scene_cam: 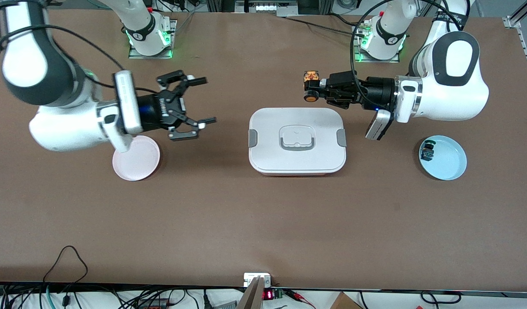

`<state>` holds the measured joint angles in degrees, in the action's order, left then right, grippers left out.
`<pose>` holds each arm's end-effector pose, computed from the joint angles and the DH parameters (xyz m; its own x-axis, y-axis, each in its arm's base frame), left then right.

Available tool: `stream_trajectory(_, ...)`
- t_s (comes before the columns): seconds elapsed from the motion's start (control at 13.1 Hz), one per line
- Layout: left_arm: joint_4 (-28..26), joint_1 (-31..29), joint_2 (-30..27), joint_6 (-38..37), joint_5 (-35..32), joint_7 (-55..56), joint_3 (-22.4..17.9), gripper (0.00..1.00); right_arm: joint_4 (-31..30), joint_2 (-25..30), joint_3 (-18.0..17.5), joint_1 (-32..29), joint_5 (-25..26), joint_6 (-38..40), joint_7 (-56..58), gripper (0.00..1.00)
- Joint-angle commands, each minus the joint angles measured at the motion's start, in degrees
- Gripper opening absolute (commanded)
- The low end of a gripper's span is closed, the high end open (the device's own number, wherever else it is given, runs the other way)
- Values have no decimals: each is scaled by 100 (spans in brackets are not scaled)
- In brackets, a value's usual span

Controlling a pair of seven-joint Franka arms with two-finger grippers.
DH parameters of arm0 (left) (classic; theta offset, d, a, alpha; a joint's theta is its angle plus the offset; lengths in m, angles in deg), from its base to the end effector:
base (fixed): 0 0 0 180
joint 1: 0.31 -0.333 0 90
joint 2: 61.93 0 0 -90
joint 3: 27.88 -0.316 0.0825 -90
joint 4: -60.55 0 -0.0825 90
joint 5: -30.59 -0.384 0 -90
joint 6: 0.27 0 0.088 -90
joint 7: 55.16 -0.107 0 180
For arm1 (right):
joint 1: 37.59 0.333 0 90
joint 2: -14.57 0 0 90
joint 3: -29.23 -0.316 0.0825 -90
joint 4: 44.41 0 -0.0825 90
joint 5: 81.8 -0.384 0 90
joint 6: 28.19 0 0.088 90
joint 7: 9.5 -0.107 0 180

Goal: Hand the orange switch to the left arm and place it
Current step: 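Carry the switch to the blue plate while the right gripper withdraws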

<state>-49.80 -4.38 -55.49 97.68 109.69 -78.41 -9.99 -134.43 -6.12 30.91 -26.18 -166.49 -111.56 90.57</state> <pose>0.5425 -0.2219 0.4827 0.9812 -0.1892 -0.0390 0.0005 -0.1995 0.9799 0.6140 0.2259 0.5031 0.1682 0.1115 0.9794 0.9366 0.2917 -0.1940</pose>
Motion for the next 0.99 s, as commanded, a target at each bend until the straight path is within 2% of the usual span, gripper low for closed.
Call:
stream_trajectory(0.0, 145, -251, -21, -459, -980, -110, 3, 14, 37, 3, -81, -559, 373, 680, -59, 100)
stream_trajectory(0.23, 427, -602, 164, -1347, -2439, -118, 12, 14, 38, 3, -72, -1087, 838, 1235, -181, 100)
stream_trajectory(0.46, 638, -805, 208, -1770, -3915, -653, 3, 14, 81, 108, -72, -1290, 1480, 1280, -392, 100)
stream_trajectory(0.53, 621, -884, 252, -1788, -4364, -916, 3, 14, 99, 161, -55, -1308, 1700, 1280, -628, 100)
stream_trajectory(0.69, 656, -911, 269, -1736, -5758, -1714, 3, 14, 282, 266, 77, -1308, 2287, 1289, -1251, 100)
stream_trajectory(0.92, 630, -902, 444, -1316, -7702, -2928, 21, 14, 713, 284, 95, -1299, 3149, 1517, -1832, 100)
